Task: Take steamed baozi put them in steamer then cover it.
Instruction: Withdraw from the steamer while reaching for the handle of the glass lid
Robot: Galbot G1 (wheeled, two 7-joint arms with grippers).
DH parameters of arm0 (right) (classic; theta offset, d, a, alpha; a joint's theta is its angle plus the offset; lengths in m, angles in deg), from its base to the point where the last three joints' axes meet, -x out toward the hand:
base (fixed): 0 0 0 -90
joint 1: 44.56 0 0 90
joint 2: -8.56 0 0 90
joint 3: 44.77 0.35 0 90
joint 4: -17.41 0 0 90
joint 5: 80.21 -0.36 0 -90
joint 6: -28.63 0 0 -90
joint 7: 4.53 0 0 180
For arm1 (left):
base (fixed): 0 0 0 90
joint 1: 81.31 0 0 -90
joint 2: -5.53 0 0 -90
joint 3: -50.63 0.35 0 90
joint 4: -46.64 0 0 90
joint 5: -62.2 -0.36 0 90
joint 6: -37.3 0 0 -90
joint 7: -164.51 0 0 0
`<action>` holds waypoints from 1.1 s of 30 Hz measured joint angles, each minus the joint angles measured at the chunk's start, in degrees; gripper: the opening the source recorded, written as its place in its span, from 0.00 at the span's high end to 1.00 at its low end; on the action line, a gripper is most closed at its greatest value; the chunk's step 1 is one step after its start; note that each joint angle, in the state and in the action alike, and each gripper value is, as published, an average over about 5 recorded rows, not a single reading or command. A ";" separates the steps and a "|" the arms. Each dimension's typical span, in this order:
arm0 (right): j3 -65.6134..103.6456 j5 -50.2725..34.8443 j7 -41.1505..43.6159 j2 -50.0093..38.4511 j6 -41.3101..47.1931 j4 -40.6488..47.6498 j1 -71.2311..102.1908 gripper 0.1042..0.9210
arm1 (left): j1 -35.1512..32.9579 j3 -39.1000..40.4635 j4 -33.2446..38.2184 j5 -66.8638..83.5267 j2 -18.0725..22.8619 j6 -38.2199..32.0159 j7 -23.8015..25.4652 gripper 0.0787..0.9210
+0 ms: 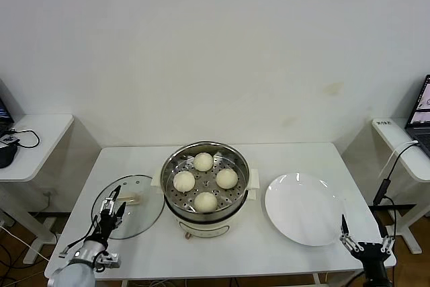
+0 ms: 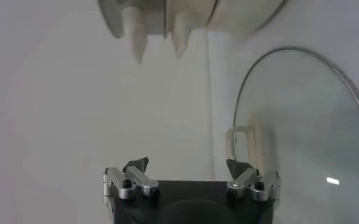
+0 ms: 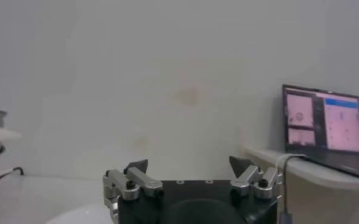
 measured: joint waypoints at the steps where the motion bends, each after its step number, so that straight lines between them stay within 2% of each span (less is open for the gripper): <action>1: 0.17 0.08 0.00 0.14 -0.06 -0.03 0.17 0.12 | 0.70 0.39 -0.63 -0.14 -0.03 0.00 0.01 0.12; 22: 1.21 1.31 0.06 1.76 -0.59 0.13 1.68 0.12 | 10.20 4.30 -11.23 0.07 -0.88 -0.24 0.20 0.12; 33: 0.64 2.03 0.03 2.17 -1.04 0.64 1.90 0.12 | 13.13 5.07 -13.35 1.23 -0.85 -0.13 0.56 0.12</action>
